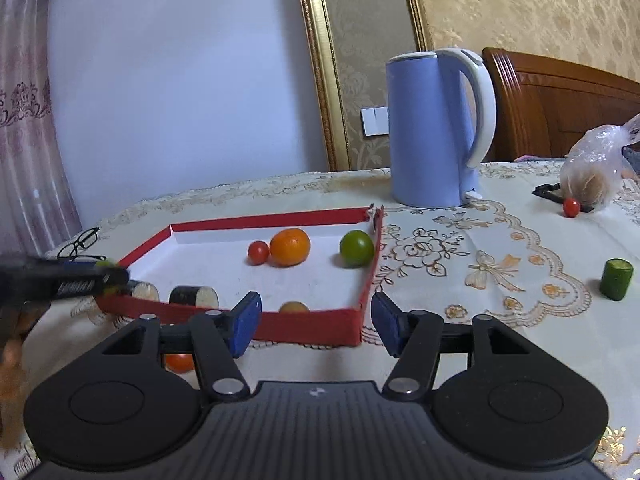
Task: Organize fruits
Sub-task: 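Release the green tomato into the tray with the right tool while the left releases its own, then grasp the red tomato with the right tool while the left tool grasps the yellow pear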
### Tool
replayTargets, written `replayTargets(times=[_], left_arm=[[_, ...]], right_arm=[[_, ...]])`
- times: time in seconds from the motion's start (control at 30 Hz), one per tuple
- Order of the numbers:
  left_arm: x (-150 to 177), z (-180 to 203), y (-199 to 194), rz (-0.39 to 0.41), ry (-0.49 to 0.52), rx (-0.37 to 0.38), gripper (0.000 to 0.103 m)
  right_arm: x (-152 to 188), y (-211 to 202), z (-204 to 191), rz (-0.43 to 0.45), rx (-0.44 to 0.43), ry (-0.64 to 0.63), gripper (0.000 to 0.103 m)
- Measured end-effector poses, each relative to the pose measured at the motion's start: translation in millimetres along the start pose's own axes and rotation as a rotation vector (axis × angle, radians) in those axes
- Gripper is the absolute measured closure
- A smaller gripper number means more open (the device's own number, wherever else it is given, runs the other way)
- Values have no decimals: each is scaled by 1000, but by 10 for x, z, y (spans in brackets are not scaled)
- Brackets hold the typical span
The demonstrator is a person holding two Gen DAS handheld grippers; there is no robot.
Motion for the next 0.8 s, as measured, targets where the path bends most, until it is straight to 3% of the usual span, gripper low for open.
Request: replayTargets(times=[0.13,0.17,0.2,0.27,0.33,0.5,0.63,0.8], left_arm=[[-291,33,325,-33,9,-36,74],[-354,42,422,-43,15,-43,66],[-403,44,506,-51,18,-56,46],[-455,20,578,-29,18,-117,27],[-457,-18,544,-1,19,-152,26],[-200,-225,152,72,-89,-157,4],[132,-377,-111,91,-186,-139,0],[347,-557,-153,102,-236,-173,0]], right_arm=[[44,-70,-25,9,12,-25,43],[52,-74,-30,9,6,-22,43],[64,-72,-34,9,0,-18,43],[78,-63,-53,4,-10,-20,43],[85,-53,-78,0,-12,-29,43],[99,-49,-246,-15,-55,-102,43],[107,-36,-534,-18,-133,-242,43],[94,79,-889,-42,-214,-440,43]])
Point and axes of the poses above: each gripper's, at about its wrist camera, not at the fingertips, and y roughly the way its jaws point, z to its right, x to its underside, the point moved 4 cm from there along y, roughly the way its jaws point, and after that the axes turned 9 degrees about -y, right-handed, at the moved point
